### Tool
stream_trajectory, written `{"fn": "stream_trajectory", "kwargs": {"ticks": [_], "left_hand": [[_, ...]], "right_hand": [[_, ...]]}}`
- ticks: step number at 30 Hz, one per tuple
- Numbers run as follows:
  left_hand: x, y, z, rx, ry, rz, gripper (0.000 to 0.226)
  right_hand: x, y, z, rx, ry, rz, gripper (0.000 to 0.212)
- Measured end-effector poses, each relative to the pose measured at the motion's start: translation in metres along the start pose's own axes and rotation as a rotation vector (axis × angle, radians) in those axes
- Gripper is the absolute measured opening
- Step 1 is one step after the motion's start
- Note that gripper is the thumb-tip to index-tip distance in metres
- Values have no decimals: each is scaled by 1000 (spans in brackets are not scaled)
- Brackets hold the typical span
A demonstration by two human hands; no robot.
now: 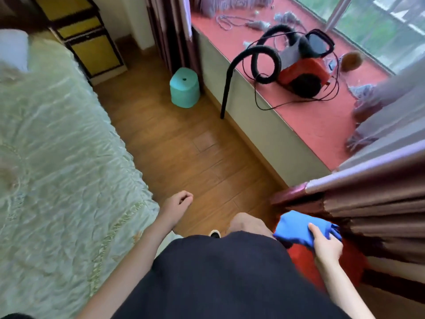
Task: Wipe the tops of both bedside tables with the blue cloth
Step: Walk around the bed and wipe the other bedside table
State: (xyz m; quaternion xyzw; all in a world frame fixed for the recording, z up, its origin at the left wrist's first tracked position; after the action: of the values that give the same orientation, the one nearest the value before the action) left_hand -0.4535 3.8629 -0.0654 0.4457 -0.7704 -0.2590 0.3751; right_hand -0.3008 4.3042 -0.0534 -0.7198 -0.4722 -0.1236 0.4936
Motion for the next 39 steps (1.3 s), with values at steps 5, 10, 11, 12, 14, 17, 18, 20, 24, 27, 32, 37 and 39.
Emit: {"fn": "stream_trajectory", "kwargs": {"ticks": [5, 10, 11, 12, 14, 17, 18, 20, 24, 27, 32, 37, 39], "left_hand": [[27, 17, 57, 64, 94, -77, 18], [57, 9, 113, 216, 227, -216, 20], [64, 7, 121, 257, 265, -249, 19], [71, 7, 126, 294, 301, -275, 18], [84, 7, 133, 351, 373, -312, 19], [107, 9, 140, 426, 498, -366, 19], [115, 11, 141, 447, 535, -374, 18], [130, 13, 145, 480, 592, -376, 19], [167, 18, 170, 507, 689, -423, 23], [209, 27, 208, 479, 722, -466, 20], [311, 47, 293, 409, 694, -452, 24], [412, 100, 379, 289, 607, -440, 18], [442, 118, 402, 245, 577, -419, 18]], "right_hand": [[-75, -103, 42, 45, -109, -18, 39], [-192, -217, 72, 83, -278, -41, 29], [-217, -242, 74, 94, -320, -64, 28], [-243, -266, 75, 129, -365, -90, 27], [-290, -318, 63, 206, -466, -135, 24], [-360, -391, 35, 342, -637, -207, 22], [-382, -413, 25, 391, -685, -237, 19], [-422, -448, 4, 456, -778, -273, 13], [-496, -503, -27, 516, -880, -315, 14], [-547, -532, -34, 506, -893, -349, 15], [-612, -585, -30, 474, -779, -373, 19], [-650, -652, -32, 472, -620, -344, 22], [-661, -674, -38, 448, -587, -329, 26]]}}
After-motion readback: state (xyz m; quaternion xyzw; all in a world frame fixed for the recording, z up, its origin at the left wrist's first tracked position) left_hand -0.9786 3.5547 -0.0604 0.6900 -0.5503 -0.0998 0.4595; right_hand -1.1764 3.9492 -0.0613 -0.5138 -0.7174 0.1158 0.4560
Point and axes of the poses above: each hand's wrist, its own z-axis towards the middle knuckle, its own x-axis out of the back of the hand, y = z × x, the point moved 9 cm from there along z, towards the middle knuckle, and after that the axes turned 3 degrees about -z, right-handed, at the moved point
